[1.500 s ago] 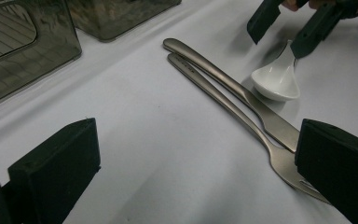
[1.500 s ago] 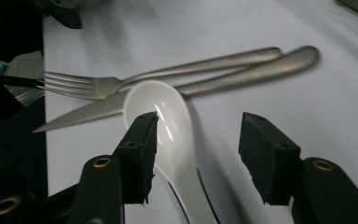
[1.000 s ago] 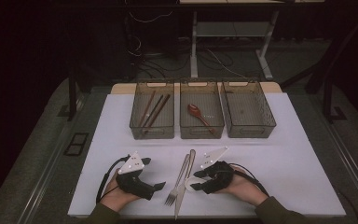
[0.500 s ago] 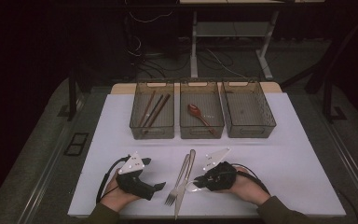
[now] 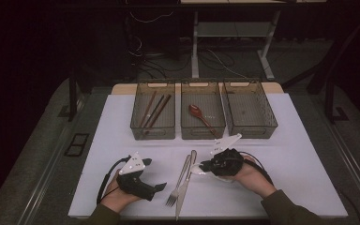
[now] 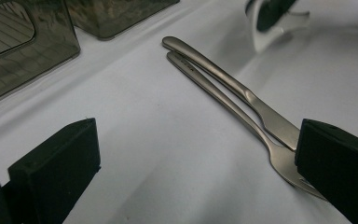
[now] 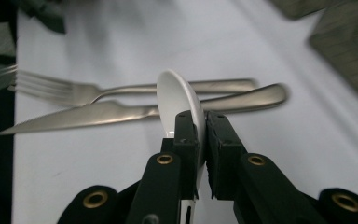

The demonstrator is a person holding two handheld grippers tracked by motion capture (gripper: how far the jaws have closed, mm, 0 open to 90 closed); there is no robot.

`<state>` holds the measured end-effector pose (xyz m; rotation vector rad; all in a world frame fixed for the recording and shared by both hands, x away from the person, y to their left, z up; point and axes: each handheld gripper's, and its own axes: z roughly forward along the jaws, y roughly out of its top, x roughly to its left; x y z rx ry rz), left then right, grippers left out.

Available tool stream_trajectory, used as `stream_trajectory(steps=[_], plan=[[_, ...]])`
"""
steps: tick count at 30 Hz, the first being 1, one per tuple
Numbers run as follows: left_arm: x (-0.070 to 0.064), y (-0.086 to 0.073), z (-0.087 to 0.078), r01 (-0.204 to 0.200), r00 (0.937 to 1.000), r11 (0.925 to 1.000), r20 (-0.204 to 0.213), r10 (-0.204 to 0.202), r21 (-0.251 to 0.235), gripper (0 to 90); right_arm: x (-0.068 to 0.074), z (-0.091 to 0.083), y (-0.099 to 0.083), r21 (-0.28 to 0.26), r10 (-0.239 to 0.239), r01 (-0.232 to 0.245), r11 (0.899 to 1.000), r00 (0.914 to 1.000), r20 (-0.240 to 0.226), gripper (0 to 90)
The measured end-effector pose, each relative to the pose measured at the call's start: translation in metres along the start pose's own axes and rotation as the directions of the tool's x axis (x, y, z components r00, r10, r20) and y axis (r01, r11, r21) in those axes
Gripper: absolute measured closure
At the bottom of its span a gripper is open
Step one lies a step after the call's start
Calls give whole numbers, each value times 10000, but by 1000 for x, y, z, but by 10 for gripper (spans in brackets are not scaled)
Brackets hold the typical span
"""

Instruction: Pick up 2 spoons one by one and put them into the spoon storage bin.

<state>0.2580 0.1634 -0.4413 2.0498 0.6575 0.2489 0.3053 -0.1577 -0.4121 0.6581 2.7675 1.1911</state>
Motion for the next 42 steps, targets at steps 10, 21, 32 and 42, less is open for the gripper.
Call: stream_trajectory(steps=[10,21,32,42], plan=[[-1,0,1,65,10000,10000,9,-65,16,0,-38,-25,29,-1047,650,-557,9929,9940,880,825],[0,-1,1,92,9999,10000,42,-92,-8,0,-85,-39,80,-1538,1041,-772,9851,9790,1750,825],[1,-2,0,193,9997,9997,121,-191,-157,0,-132,-14,106,-1413,1751,-1433,9795,9531,2470,825],[0,-1,-1,73,9999,9999,107,-72,-128,0,-144,16,95,-989,2181,-1993,9749,9437,2488,752]])
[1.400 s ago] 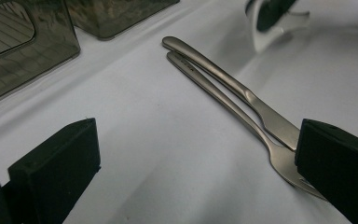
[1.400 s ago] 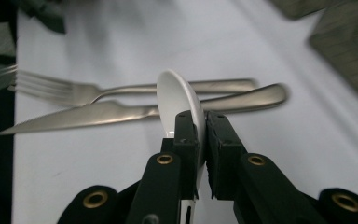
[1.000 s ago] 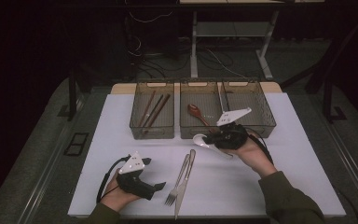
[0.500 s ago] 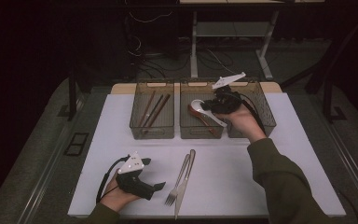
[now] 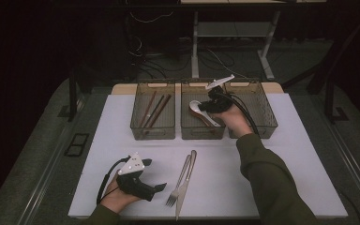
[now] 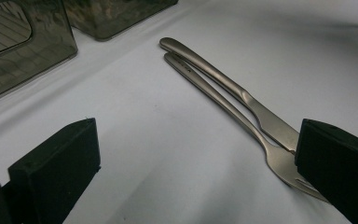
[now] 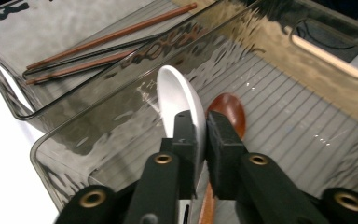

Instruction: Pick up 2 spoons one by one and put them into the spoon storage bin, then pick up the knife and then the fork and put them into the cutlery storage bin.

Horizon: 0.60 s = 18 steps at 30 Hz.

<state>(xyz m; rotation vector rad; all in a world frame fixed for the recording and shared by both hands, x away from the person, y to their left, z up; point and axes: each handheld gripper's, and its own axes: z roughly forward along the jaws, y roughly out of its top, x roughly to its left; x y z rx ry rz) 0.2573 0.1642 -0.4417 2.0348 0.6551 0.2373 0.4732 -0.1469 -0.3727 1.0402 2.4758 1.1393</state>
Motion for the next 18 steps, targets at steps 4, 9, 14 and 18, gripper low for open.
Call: stream_trajectory(steps=[4,9,14,18], plan=[[0,0,1,73,10000,10000,20,-73,-43,0,4,-2,-2,-212,37,-42,9998,9998,-214,627],[-1,0,0,40,10000,10000,-45,-40,31,0,5,-16,-3,-632,148,-176,9978,9989,-447,490],[-1,1,-1,130,9998,9998,-132,-128,146,4,10,-36,-9,-1120,365,-440,9927,9970,-687,371],[1,3,-1,328,9991,9994,-278,-324,132,42,15,-50,-19,-1326,443,-538,9897,9963,-731,333]])
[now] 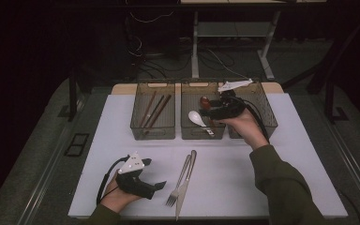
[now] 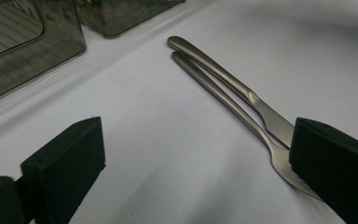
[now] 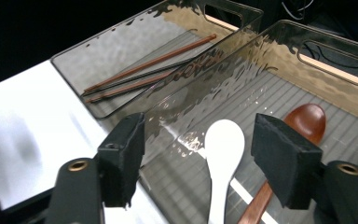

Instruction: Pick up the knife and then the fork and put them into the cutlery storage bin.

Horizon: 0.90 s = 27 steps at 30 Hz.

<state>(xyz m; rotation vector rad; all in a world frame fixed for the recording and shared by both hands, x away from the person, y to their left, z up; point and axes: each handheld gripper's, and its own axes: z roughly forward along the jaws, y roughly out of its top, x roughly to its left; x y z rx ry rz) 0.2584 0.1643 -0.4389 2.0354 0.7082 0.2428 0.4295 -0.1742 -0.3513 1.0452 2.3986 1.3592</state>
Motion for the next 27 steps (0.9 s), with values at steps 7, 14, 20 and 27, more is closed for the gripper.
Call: stream_trajectory(steps=[7,14,20,27], plan=[[-1,7,2,145,9998,9996,-114,-142,223,215,14,-24,-33,76,-15,16,10000,9999,-99,300],[-1,20,11,196,9998,9988,-32,-195,457,530,23,-38,-75,207,114,-109,9997,9996,-243,269],[-5,28,26,264,9993,9952,222,-286,939,751,28,-49,-101,300,276,-275,9992,9996,-44,261],[-25,31,41,-192,9937,9865,1118,9,1626,892,35,-66,-126,225,179,-179,9996,9998,-5,261]])
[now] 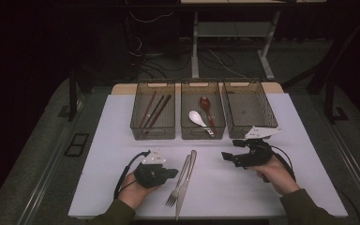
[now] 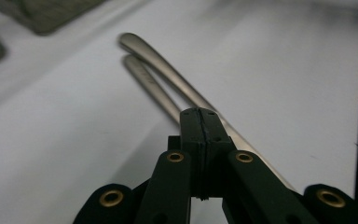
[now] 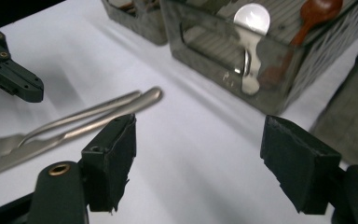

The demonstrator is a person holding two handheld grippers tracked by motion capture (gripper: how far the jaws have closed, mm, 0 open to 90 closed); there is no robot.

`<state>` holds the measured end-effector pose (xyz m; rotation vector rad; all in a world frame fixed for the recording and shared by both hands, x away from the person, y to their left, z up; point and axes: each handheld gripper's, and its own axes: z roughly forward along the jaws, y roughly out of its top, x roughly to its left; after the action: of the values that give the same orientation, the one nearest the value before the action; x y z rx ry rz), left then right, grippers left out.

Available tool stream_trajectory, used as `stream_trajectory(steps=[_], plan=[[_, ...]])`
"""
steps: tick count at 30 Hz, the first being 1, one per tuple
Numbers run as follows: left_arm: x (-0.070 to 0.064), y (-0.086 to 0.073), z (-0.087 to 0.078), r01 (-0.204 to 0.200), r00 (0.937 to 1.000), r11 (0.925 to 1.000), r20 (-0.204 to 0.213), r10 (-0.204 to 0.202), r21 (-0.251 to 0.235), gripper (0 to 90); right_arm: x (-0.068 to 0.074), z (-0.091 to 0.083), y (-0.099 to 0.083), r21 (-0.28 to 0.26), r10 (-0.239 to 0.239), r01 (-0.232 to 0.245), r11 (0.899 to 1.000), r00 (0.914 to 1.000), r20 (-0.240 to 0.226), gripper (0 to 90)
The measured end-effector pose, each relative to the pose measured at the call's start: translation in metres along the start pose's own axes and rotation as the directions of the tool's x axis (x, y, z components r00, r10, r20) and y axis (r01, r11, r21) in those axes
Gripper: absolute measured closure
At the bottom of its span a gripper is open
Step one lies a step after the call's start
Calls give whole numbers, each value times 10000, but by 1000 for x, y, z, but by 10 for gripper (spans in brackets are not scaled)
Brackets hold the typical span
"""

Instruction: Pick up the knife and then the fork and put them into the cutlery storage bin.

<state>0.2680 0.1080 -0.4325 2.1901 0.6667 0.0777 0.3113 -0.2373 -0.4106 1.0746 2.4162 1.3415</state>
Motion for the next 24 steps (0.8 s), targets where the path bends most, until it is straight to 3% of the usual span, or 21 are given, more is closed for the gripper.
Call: stream_trajectory(steps=[6,13,17,20,24], plan=[[-14,1,17,-420,9990,9954,161,407,862,892,4,-10,-19,197,-27,25,9998,10000,82,259],[-15,0,16,-454,9989,9939,-19,458,1007,892,3,-18,-31,349,14,-20,9994,9999,153,259],[-15,0,13,-626,9970,9905,-377,677,1227,893,3,-18,-33,356,26,-32,9994,9998,172,260],[-11,-1,9,-496,9952,9905,-774,599,1285,894,4,-17,-33,384,31,-37,9993,9999,167,260],[-1,-4,2,-399,9859,9882,-1548,629,1479,893,5,-16,-33,439,-53,47,9990,9999,127,259]])
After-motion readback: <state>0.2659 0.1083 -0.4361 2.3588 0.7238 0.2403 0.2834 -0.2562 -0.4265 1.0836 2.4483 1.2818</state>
